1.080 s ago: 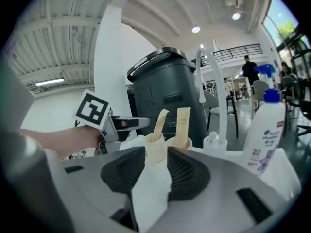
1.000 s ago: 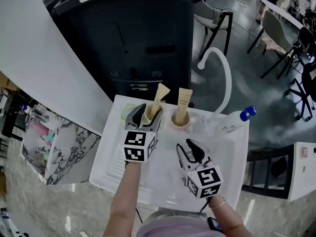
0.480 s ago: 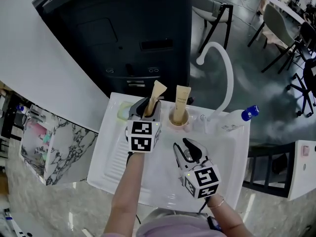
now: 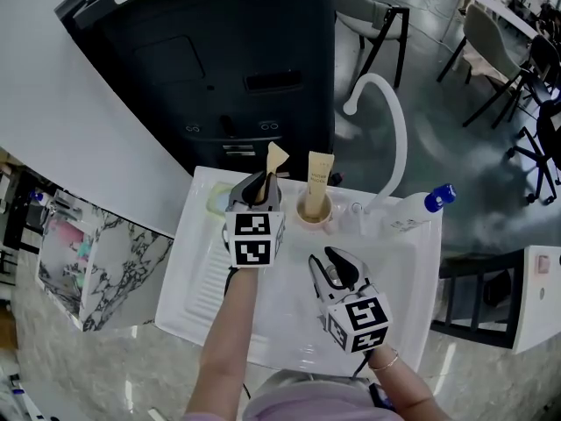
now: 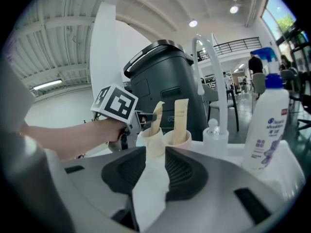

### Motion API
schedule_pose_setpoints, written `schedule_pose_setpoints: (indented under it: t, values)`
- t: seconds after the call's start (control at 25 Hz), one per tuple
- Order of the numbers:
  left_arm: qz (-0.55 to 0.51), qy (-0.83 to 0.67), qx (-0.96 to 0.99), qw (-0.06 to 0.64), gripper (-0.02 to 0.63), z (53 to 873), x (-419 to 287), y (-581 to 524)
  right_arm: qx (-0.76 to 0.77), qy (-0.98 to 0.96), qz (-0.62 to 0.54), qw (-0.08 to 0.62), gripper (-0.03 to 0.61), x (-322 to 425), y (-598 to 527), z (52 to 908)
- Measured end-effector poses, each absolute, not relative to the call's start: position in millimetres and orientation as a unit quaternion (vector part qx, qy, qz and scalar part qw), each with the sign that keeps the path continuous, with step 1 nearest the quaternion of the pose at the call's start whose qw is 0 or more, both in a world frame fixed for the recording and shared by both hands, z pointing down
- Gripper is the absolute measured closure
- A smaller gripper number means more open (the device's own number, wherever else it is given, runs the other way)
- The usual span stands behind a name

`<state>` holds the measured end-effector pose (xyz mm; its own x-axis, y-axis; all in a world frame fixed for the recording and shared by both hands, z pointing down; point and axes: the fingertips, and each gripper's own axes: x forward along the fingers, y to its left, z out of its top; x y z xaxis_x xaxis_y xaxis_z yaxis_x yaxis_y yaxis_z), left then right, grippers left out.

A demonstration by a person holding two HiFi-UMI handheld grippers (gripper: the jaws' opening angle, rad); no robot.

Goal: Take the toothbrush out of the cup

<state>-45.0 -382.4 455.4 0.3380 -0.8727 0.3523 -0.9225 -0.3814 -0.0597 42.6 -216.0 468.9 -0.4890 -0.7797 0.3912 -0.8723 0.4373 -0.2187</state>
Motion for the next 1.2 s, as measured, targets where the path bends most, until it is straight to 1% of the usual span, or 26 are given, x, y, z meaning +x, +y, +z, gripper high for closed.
schedule_pose_setpoints:
  t: [0.2, 0.68, 0.88, 1.2]
  values:
    - [0.124, -0.565, 0.813, 0.056, 0.601, 432, -48, -379, 0.492, -0.841, 0.194, 0.115, 0.453, 43, -214, 465]
    - [0.005, -0.581, 0.814, 0.022, 0.606, 344, -76, -340, 0.482, -0.852, 0.177, 0.104, 0.453, 31, -202, 446]
    - [-0.029, -0.591, 0.806, 0.022, 0.607, 320, -99, -317, 0.468, -0.862, 0.168, 0.100, 0.453, 17, -195, 437]
    - [-0.041, -0.623, 0.781, 0.025, 0.607, 307, -154, -265, 0.439, -0.879, 0.158, 0.096, 0.454, -11, -182, 427]
